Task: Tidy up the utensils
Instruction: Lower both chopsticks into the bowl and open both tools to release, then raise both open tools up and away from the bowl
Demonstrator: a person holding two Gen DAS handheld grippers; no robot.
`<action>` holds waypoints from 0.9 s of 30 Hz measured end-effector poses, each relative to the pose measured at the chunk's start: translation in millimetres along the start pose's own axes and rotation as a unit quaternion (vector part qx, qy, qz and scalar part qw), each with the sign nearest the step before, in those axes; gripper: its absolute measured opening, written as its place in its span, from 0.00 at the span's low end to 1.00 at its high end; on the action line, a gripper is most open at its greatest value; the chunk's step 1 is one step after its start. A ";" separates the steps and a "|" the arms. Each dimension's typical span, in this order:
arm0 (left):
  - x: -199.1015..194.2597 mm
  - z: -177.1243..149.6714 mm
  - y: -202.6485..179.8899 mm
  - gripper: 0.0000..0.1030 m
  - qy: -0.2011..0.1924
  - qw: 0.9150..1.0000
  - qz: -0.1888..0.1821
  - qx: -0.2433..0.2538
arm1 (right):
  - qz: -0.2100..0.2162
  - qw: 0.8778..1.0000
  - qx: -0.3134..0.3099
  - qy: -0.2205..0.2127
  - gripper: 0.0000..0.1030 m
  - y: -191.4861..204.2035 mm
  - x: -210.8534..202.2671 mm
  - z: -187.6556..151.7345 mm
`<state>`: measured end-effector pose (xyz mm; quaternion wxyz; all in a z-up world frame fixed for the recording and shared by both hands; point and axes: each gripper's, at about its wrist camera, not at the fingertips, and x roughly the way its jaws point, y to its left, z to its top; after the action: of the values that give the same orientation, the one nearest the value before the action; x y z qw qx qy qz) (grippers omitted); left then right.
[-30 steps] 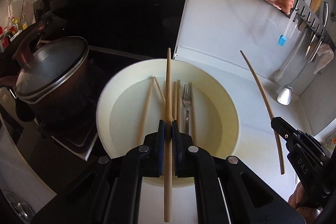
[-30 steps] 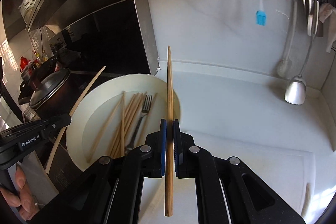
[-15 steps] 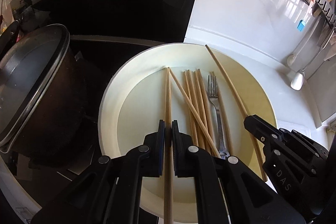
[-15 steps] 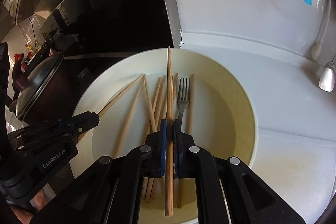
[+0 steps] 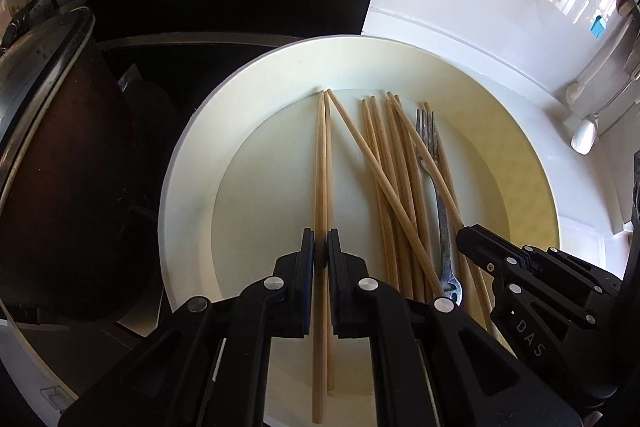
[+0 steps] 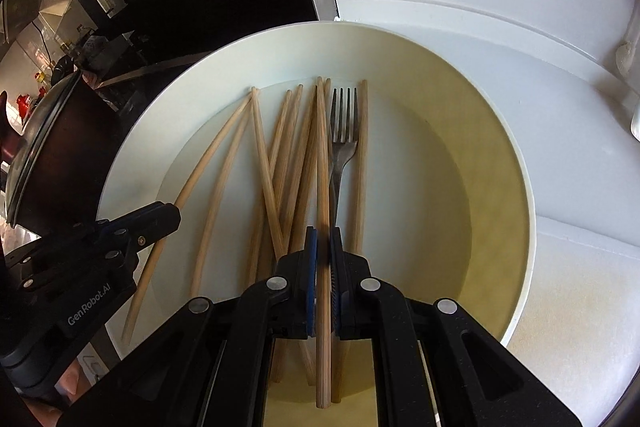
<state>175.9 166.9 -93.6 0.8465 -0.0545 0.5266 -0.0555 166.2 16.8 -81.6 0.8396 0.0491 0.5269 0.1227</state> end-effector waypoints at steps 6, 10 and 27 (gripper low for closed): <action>-1.9 -1.7 1.0 0.37 0.004 1.000 0.010 -0.014 | 0.005 1.000 -0.001 -0.007 0.27 -2.1 -5.1 1.2; -17.4 -3.0 1.7 0.61 -0.019 0.999 0.030 -0.013 | -0.003 1.000 -0.004 -0.030 0.27 -6.8 -21.5 1.0; -47.4 -16.5 -4.4 0.87 -0.018 0.998 0.059 -0.023 | -0.009 0.999 -0.007 -0.042 0.49 -7.3 -58.1 -9.1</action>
<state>140.1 169.2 -58.1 0.8560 -0.0440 0.5151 0.0081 135.1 -5.7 -36.5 0.8622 0.0436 0.4912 0.1162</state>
